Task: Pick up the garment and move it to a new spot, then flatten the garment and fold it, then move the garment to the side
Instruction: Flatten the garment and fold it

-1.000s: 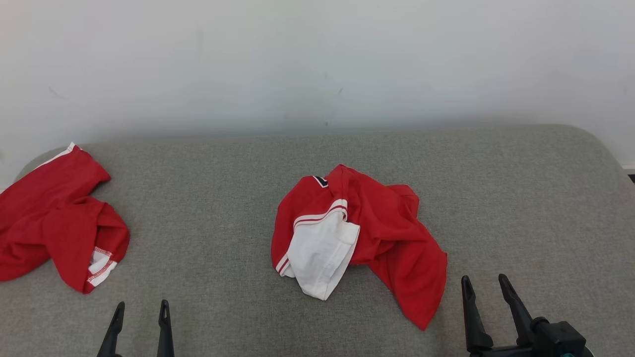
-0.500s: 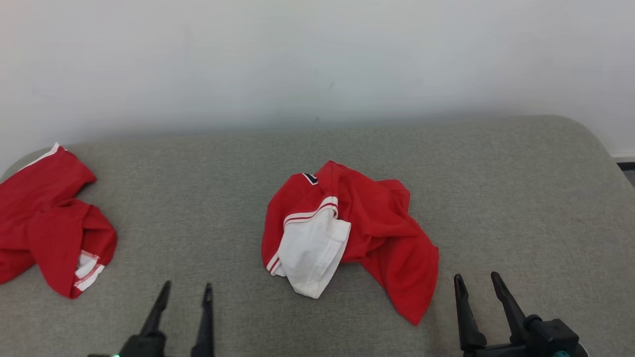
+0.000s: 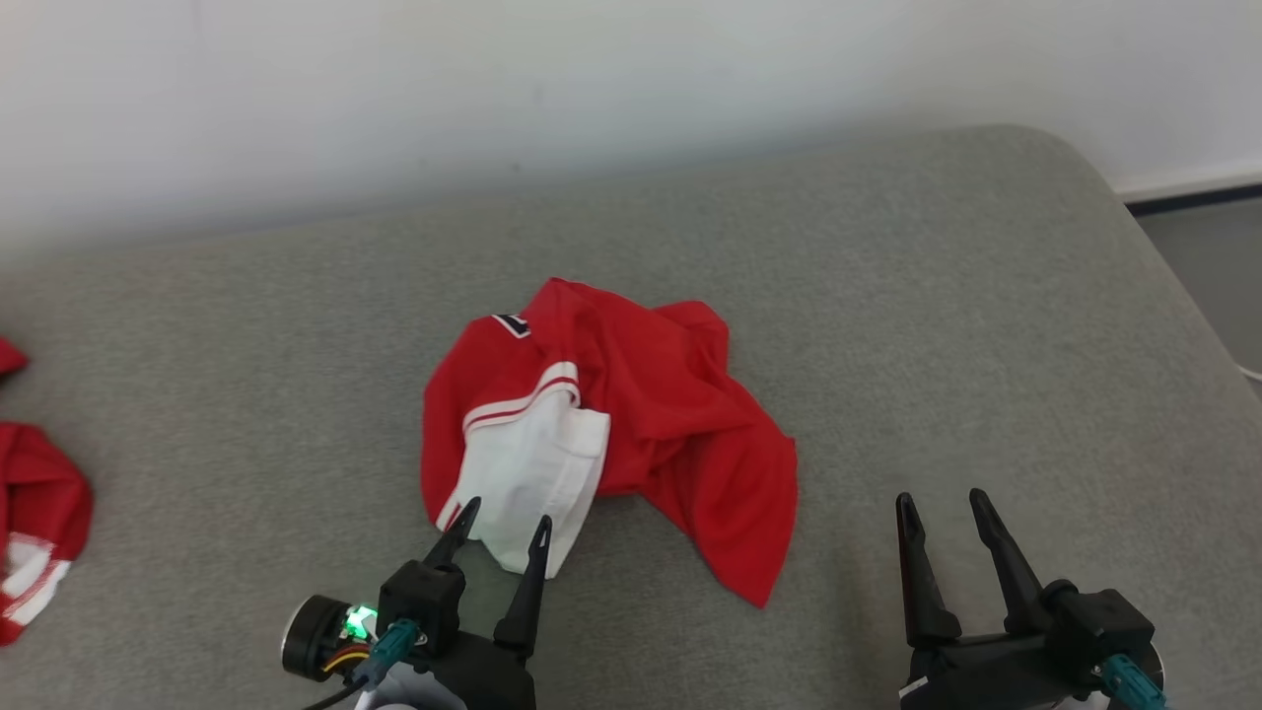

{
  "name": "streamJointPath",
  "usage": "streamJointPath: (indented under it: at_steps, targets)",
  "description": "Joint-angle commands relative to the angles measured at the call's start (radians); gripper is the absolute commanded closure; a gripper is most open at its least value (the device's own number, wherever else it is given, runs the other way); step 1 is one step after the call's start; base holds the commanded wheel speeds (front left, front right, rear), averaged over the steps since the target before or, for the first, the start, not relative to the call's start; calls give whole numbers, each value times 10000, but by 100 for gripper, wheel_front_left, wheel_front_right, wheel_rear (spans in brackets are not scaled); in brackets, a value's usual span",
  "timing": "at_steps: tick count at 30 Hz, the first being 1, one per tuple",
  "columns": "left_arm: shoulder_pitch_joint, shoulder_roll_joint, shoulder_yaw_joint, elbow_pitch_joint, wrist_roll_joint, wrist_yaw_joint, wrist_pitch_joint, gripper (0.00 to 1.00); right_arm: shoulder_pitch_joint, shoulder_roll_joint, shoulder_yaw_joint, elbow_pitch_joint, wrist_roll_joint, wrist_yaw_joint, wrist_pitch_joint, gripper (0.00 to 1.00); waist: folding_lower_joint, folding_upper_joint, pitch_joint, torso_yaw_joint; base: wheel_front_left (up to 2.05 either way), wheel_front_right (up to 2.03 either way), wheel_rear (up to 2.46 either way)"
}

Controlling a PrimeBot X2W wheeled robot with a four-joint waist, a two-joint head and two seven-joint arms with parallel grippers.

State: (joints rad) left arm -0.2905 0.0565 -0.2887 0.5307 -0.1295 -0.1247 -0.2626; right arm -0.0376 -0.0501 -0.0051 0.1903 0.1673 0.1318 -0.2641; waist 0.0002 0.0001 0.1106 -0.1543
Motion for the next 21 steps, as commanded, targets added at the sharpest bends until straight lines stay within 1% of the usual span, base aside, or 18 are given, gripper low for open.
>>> streamJointPath:
  at_steps: [1, 6, 9, 10, 11, 13, 16, 18, 21]
  targets:
    - [-147, -12, -20, 77, -149, -64, -34, 0, -87, -2, -4, -32, 32, -22, -5, 0, -2, -1, 531, -558, 0, 0, 0]
    - [-518, -31, -432, 1331, -55, -41, -34, 0, -218, 4, -14, -67, 82, -22, -5, 0, -2, -1, 704, -802, 0, 0, 0]
    - [-718, -30, -458, 2085, -73, -37, -32, 0, -228, 4, -51, -55, 74, -22, -5, 0, -2, -1, 713, -826, 0, 0, 0]
    - [-807, -36, -436, 2275, -71, 33, -28, 65, -232, 3, -67, -56, 56, -22, -5, 0, -2, -1, 699, -817, 0, 0, 0]
    - [-867, -36, -383, 2383, -100, 97, -23, 100, -234, 3, -74, -62, 34, -22, -5, 0, -2, -1, 680, -798, 0, 0, 0]
    - [-899, -43, -330, 2582, -131, 224, -22, 100, -216, 6, -89, -85, -21, -22, -5, 0, -2, -1, 611, -717, 0, 0, 0]
    - [-964, -55, -291, 2573, -209, 232, -23, 100, -163, 0, -123, -104, -62, -22, -5, 0, -2, -1, 495, -534, 0, 0, 0]
    - [-944, -52, -213, 2233, -268, 269, -29, 100, -82, 1, -147, -113, -89, -22, -5, 0, -2, -1, 381, -365, 0, 0, 0]
    - [-737, -66, -169, 1314, -292, 279, -34, 100, 61, 3, -227, -120, -74, -22, -5, 0, -2, -1, 204, 38, 0, 0, 0]
